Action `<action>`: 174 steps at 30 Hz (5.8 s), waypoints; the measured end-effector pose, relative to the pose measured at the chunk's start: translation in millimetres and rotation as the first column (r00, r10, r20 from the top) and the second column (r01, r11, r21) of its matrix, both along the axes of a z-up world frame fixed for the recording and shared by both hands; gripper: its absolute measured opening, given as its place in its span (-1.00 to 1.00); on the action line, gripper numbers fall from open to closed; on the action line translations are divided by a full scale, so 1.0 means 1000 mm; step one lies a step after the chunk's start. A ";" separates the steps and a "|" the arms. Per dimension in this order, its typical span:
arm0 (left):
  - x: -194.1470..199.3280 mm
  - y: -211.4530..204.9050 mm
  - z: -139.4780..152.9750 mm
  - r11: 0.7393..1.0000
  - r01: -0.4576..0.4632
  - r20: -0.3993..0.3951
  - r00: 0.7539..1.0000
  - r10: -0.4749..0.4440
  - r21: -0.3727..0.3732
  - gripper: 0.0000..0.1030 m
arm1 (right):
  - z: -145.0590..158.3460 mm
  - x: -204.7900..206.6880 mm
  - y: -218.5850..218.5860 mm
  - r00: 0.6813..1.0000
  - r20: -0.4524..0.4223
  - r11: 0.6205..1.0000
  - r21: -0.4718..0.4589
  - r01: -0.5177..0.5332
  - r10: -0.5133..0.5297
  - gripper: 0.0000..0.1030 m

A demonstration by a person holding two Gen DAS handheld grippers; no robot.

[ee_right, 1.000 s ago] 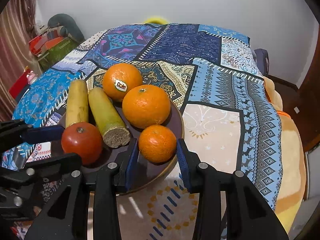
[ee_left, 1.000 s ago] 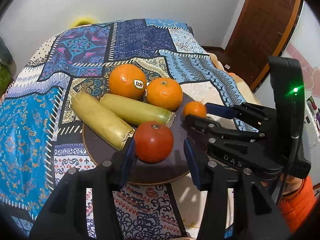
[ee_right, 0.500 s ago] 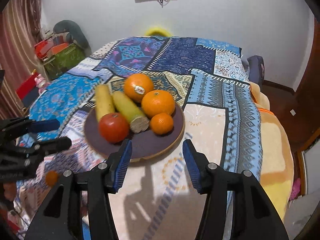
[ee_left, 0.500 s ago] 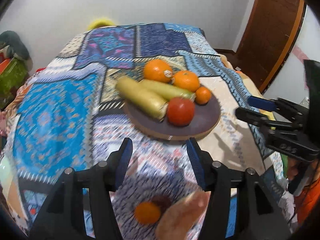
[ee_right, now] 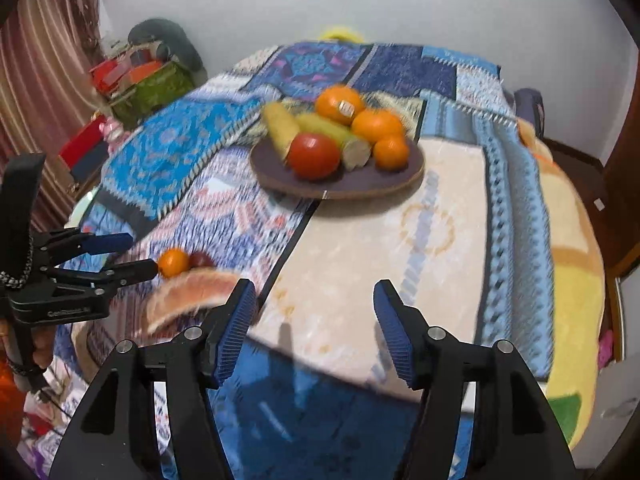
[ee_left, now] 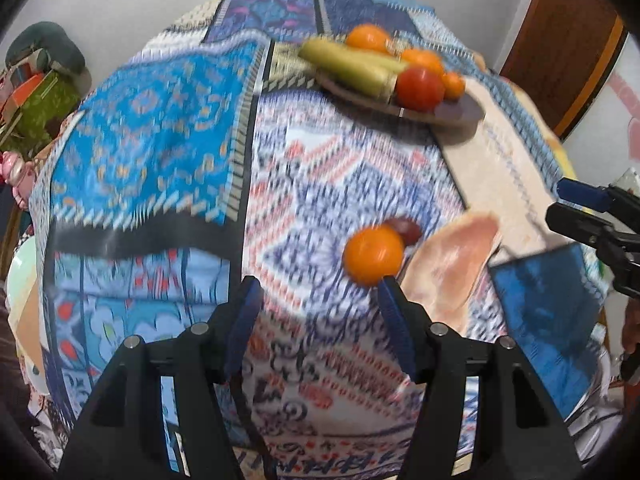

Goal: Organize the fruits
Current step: 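Grasp the small orange with left gripper while right gripper grasps the peeled pomelo segment, then carry orange and pomelo segment onto the plate and open both grippers, then grasp a dark red date with left gripper while right gripper grasps the other date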

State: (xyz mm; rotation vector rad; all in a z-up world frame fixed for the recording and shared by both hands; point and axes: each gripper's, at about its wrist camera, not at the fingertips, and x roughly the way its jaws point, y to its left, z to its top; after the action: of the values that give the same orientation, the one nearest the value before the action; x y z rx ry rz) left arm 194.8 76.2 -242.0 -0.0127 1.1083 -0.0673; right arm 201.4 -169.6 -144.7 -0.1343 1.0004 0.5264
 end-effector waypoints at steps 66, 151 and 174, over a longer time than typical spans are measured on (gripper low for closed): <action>0.017 -0.013 -0.008 0.988 0.069 0.021 0.998 -0.066 -0.141 -0.34 | -0.001 -0.016 0.034 1.000 0.012 1.000 0.000 -0.029 0.029 -0.16; 0.050 -0.015 0.057 0.996 0.027 0.176 0.984 -0.012 -0.086 -0.16 | 0.018 0.038 0.021 0.993 0.119 1.000 0.008 -0.026 0.025 -0.13; 0.028 -0.020 -0.002 0.990 0.059 0.048 0.997 -0.053 -0.127 -0.17 | -0.045 0.022 0.055 0.989 -0.060 0.990 0.029 -0.137 0.138 -0.58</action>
State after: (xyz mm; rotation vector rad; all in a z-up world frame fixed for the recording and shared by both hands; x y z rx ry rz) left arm 222.4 56.0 -243.5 -0.0950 1.0579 -0.1887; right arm 223.4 -114.5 -190.2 -0.1668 1.0496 0.6719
